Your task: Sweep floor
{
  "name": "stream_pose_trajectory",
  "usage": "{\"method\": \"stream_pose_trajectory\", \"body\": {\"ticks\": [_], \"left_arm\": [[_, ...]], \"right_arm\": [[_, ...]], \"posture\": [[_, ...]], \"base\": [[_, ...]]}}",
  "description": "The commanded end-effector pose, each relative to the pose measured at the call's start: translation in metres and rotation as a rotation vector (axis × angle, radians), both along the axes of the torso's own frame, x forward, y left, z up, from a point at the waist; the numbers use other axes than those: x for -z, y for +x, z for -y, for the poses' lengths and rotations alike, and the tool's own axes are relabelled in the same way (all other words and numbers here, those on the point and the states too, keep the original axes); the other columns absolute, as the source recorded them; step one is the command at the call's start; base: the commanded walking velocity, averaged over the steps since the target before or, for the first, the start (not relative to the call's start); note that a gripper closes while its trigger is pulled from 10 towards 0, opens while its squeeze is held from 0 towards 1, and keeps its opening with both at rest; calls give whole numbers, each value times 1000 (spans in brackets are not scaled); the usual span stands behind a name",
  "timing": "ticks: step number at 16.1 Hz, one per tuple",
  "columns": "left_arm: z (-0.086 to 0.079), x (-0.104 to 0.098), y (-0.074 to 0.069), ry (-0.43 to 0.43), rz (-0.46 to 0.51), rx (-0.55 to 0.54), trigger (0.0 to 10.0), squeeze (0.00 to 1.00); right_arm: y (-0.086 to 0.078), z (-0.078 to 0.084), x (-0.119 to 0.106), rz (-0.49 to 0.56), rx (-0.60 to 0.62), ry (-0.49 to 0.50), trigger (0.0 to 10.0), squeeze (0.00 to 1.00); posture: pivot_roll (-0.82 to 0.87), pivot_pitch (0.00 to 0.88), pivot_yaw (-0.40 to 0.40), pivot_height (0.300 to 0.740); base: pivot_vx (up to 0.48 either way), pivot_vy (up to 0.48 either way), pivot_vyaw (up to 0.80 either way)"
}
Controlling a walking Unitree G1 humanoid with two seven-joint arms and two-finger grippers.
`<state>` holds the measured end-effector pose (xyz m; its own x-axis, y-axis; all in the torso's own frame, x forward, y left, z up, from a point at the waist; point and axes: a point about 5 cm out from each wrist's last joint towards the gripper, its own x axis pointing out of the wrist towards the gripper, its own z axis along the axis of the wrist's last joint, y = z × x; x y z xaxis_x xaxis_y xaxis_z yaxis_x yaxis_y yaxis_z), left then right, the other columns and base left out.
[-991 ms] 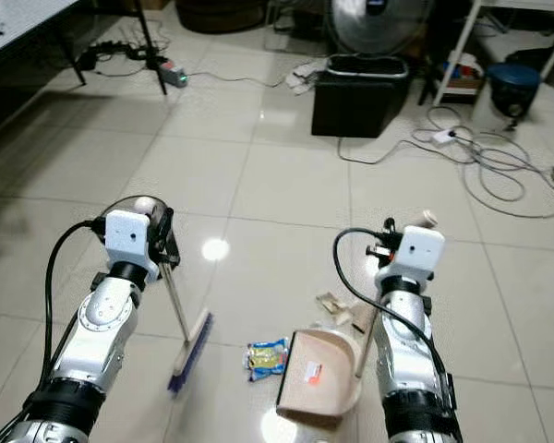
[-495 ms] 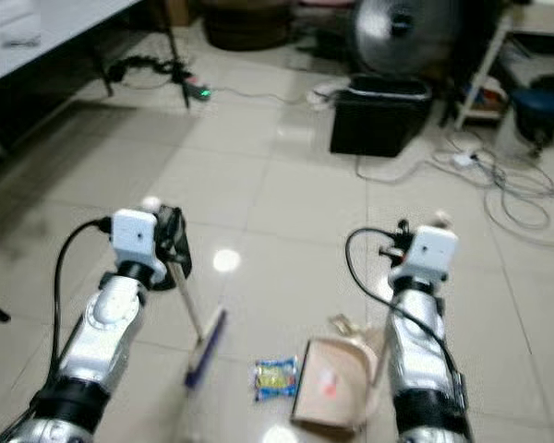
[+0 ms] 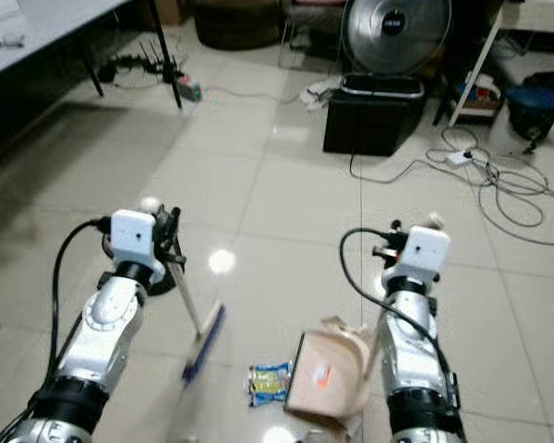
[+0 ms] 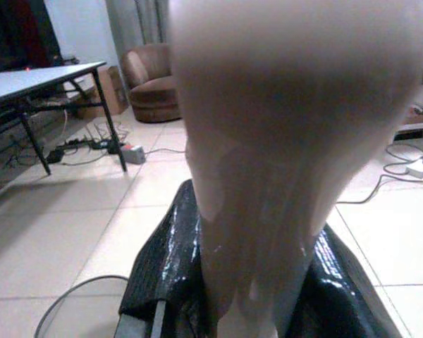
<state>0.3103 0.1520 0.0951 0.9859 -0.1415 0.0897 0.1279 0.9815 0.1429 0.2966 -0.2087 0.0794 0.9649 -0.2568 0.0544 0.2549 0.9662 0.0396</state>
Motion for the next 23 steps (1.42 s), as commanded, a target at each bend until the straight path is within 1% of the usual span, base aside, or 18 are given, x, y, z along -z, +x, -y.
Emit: {"method": "stream_pose_trajectory", "body": {"ticks": [1, 10, 13, 15, 18, 19, 20, 21, 23], "left_arm": [[-5, -5, 0, 22, 31, -11, 10000, 0], [-5, -4, -1, 30, 29, -1, 10000, 0], [-5, -3, 0, 33, 29, -1, 10000, 0], [-5, -2, 1, 37, 32, -11, 10000, 0], [-6, -2, 3, 22, 28, -33, 10000, 0], [-5, 0, 3, 23, 21, -31, 10000, 0], [-2, 2, 3, 19, 12, -20, 10000, 0], [0, 6, 2, 0, -3, 6, 10000, 0], [3, 15, 0, 9, -34, 28, 10000, 0]], "right_arm": [[3, -3, -8, 41, -6, 7, 10000, 0], [2, -3, -7, 36, 1, 4, 10000, 0], [3, -4, -8, 36, -12, -14, 10000, 0], [6, -5, -10, 31, -31, -63, 10000, 0], [11, -4, -14, 38, -35, -99, 10000, 0], [13, -6, -16, 35, -51, -135, 10000, 0], [16, -10, -16, 24, -90, -198, 10000, 0], [16, -14, -16, 23, -114, -232, 10000, 0], [18, -22, -15, 30, -137, -225, 10000, 0]], "posture": [[-51, 38, 51, 740], [-50, 39, 53, 740], [-50, 37, 53, 740], [-48, 39, 52, 740], [-49, 45, 55, 740], [-47, 57, 58, 740], [-45, 66, 58, 740], [-37, 78, 55, 740], [-28, 103, 55, 740]], "base": [[0, 0, 0], [0, 0, 0], [0, 0, 0], [0, 0, 0], [0, 0, 0], [0, 0, 0], [0, 0, 0], [0, 0, 0], [0, 0, 0]]}}
